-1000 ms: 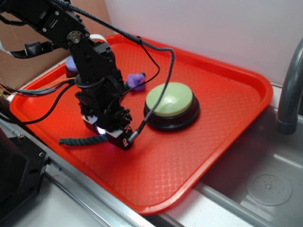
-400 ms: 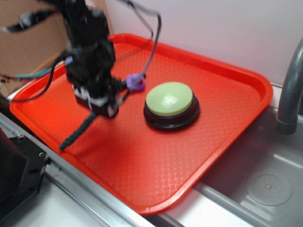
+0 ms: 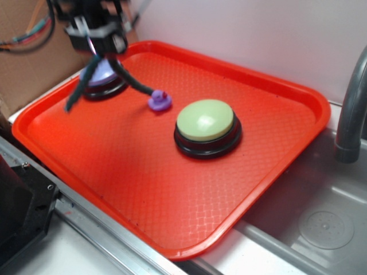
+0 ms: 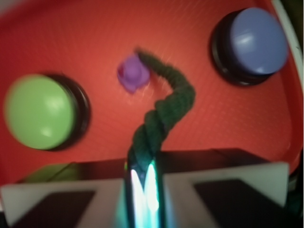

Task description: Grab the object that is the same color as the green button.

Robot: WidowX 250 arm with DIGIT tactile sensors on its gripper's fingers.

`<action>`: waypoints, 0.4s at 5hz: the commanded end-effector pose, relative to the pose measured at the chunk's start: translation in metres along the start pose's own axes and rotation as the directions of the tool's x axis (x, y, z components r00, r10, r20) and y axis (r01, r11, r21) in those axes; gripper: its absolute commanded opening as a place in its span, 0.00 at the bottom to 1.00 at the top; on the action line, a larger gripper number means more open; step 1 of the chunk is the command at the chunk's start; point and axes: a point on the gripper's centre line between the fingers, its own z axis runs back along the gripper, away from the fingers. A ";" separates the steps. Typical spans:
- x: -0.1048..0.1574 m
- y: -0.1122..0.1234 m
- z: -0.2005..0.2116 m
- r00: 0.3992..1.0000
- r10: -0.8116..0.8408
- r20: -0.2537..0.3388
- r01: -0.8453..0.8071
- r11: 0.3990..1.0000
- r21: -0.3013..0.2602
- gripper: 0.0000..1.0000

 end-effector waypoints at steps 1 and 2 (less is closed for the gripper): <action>0.010 0.013 0.056 0.987 0.060 0.150 -0.046 0.995 -0.090 0.00; 0.022 0.018 0.049 0.999 -0.034 0.037 0.033 0.999 0.025 0.87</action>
